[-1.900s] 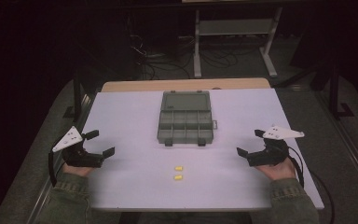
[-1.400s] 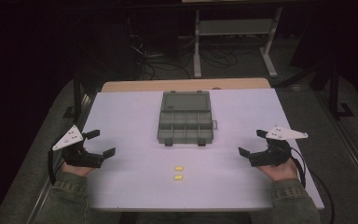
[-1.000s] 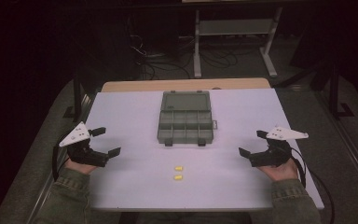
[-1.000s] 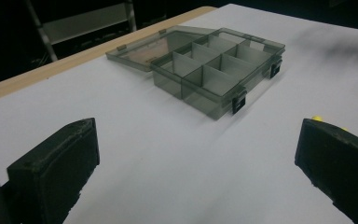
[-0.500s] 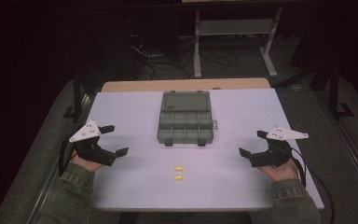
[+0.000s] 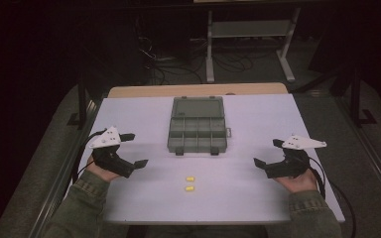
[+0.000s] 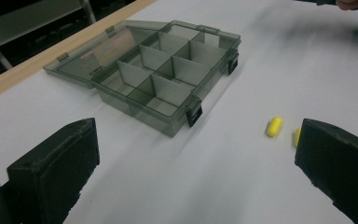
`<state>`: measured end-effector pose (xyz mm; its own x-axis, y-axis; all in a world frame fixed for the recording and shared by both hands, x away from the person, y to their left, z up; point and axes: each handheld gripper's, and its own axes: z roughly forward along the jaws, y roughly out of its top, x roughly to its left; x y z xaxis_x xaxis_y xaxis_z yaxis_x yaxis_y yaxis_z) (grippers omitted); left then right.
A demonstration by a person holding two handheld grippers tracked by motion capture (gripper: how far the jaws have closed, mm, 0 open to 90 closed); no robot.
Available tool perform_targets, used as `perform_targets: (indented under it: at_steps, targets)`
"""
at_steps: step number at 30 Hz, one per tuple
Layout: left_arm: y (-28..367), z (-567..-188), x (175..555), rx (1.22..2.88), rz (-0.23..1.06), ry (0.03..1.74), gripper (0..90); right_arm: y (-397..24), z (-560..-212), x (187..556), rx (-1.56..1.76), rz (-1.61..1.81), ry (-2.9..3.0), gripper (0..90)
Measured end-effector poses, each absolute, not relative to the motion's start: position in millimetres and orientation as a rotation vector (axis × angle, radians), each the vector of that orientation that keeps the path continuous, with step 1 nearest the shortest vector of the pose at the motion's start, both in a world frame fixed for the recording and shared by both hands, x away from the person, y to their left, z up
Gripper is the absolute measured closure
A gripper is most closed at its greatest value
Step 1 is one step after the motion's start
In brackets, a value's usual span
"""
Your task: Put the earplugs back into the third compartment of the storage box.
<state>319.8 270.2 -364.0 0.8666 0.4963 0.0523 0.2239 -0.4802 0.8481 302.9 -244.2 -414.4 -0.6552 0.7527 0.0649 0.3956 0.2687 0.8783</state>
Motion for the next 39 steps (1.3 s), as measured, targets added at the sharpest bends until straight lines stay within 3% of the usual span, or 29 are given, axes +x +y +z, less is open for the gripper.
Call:
perform_targets:
  at_steps: [39]
  targets:
    - [201, -389, 318, 2.298, 0.207, 0.334, 0.0, -238, -417, 302, 1.009, 1.316, 2.22, 0.0]
